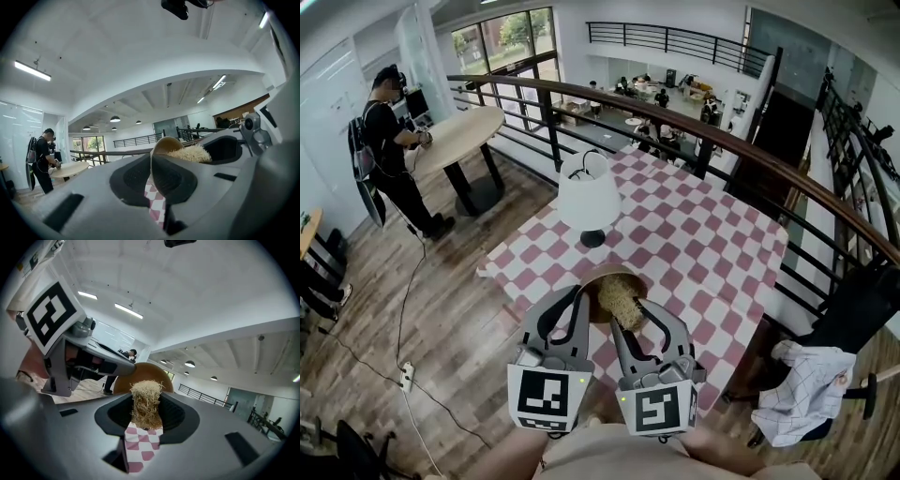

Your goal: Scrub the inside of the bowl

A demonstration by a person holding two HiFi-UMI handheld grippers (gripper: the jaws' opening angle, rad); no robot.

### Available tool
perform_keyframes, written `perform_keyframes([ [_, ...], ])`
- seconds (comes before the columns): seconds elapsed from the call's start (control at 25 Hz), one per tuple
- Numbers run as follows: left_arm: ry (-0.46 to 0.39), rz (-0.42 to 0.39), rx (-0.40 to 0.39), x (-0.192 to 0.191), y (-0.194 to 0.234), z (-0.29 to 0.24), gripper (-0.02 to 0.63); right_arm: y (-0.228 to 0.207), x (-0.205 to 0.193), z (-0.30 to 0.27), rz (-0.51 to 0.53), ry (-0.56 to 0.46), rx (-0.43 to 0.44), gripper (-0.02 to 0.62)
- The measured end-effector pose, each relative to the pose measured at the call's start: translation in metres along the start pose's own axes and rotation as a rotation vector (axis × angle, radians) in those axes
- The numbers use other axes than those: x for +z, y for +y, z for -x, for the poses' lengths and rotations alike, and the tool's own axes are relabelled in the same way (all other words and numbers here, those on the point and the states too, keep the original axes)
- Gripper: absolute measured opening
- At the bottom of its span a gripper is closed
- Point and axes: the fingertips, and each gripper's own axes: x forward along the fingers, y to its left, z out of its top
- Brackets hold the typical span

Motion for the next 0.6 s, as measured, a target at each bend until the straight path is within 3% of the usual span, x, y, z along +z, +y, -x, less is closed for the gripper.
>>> perform_keyframes([
  [0.24, 0.001, 0.08, -0.021, 0.002, -0.006, 0.002, 0.025, 0.022, -0.005, 0.0, 0.014, 0.021, 0.071, 0.144],
  [0.6, 0.036, 0.052, -0.027, -0.016, -0.004, 0.004, 0.021, 0.037, 0.006, -0.003, 0.017, -0.045, 0.16, 0.144],
])
